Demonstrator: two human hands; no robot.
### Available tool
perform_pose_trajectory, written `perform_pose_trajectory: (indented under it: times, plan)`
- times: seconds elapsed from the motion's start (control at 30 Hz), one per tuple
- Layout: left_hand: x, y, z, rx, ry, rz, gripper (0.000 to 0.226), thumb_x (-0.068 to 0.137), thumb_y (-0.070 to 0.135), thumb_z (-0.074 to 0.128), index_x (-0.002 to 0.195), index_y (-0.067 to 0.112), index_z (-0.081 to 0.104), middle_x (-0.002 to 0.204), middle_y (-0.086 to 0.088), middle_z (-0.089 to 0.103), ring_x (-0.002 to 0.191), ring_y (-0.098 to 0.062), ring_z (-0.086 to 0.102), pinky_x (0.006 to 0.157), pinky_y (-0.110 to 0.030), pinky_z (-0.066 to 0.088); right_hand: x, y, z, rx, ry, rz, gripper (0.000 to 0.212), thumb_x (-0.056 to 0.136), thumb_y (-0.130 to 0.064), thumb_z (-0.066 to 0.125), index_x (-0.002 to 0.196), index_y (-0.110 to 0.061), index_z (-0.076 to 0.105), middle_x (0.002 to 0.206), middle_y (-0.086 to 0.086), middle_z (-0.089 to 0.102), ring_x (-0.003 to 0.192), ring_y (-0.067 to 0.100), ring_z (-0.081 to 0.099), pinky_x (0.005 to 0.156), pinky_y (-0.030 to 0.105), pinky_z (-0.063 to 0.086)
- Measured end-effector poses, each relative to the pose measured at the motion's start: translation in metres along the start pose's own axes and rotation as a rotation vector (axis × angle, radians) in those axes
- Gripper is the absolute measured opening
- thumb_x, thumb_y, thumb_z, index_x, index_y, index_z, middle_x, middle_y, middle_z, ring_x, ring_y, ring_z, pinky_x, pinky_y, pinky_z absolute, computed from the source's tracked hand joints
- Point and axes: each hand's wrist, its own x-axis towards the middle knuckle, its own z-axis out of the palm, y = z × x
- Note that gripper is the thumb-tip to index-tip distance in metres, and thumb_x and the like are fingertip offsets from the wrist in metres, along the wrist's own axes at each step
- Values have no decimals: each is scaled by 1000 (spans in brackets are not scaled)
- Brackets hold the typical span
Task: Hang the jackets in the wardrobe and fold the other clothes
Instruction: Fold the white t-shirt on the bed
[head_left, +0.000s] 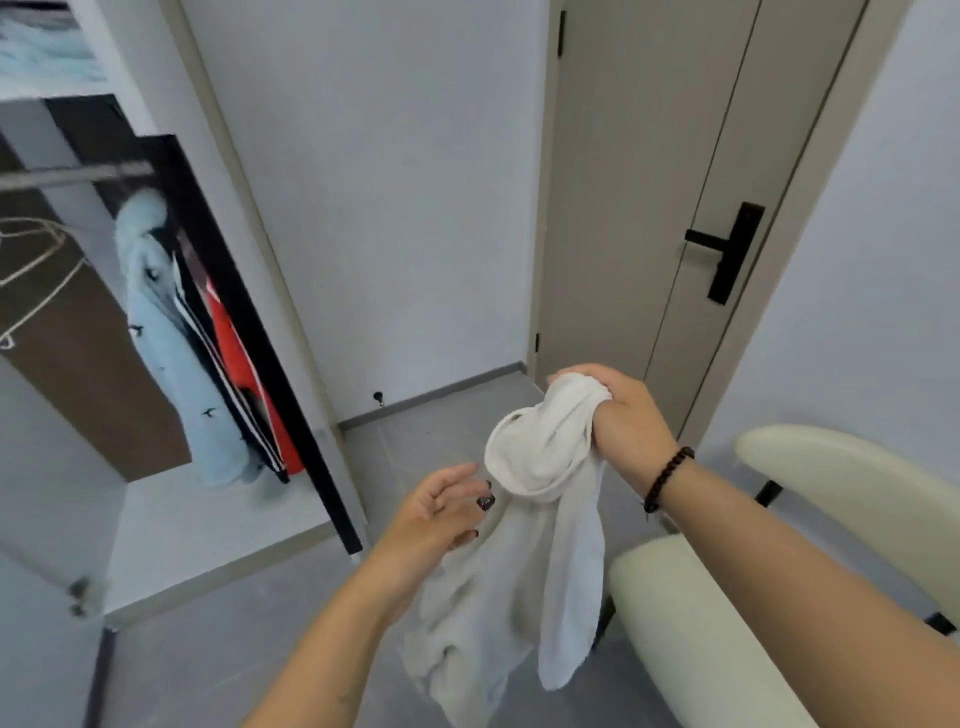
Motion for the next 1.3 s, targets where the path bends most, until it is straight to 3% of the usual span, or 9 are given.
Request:
perform_pose_trajectory:
  times: [0.13,0.33,0.53,0.73,0.83,0.93,0.97,1.1,1.3]
  plan:
    - [-30,-30,-50,279,113,-77,59,82,27,76,132,36,45,130,20,49,106,13,48,74,-7,46,3,-52,47,143,-105,-8,35,90,-3,48,90,-25,74,89,-6,73,85,10,67,70,25,53]
    - [-59,-51,-104,768,309,-171,36,86,50,61,116,31,55,110,11,62,106,-16,57,96,-38,45,16,-117,96,293,-260,-89,26,72,-27,55,87,-28,76,91,-5,75,80,8,69,65,22,54]
    - [-75,-9,-124,440,660,20,26,97,21,50,84,2,62,85,-7,69,76,-15,55,65,-25,42,47,-110,126,206,-262,-5,19,86,-7,51,97,-15,64,97,1,68,85,18,62,70,27,50]
    - [-86,63,-107,5,806,65,20,88,31,60,76,21,73,74,7,75,70,-10,70,55,-21,51,-4,-45,144,-198,-706,68,95,67,-31,83,144,-32,27,135,-15,40,121,10,43,101,26,38]
    - [-85,80,-91,-360,763,24,15,87,24,65,93,12,72,81,-3,77,73,-16,73,61,-26,55,-35,-29,146,-233,-1039,-10,79,57,-52,84,125,-43,46,122,-27,54,112,-3,54,90,16,45]
    - [-90,93,-79,-629,676,64,27,91,22,62,111,4,68,95,-9,75,84,-20,71,68,-30,56,-35,-34,149,-132,-915,-93,9,80,-27,73,85,-33,70,82,-17,72,75,-1,63,67,13,49]
    - [-93,97,-75,-649,623,128,31,93,21,59,117,2,65,97,-10,74,83,-20,70,66,-29,55,-30,-39,150,-83,-843,-113,16,85,-21,67,73,-30,70,71,-15,70,66,0,60,60,12,45]
    - [-111,96,-64,-328,514,339,68,80,23,75,141,27,46,130,3,62,116,-15,62,100,-37,48,-12,-67,151,259,-806,59,17,91,-27,62,88,-17,75,89,6,75,82,17,70,71,32,55]
    - [-121,83,-56,103,558,321,62,73,36,83,126,43,51,121,20,64,112,-2,61,94,-30,53,13,-99,160,605,-846,303,19,76,-13,70,92,-8,61,81,13,57,75,25,55,74,38,43]
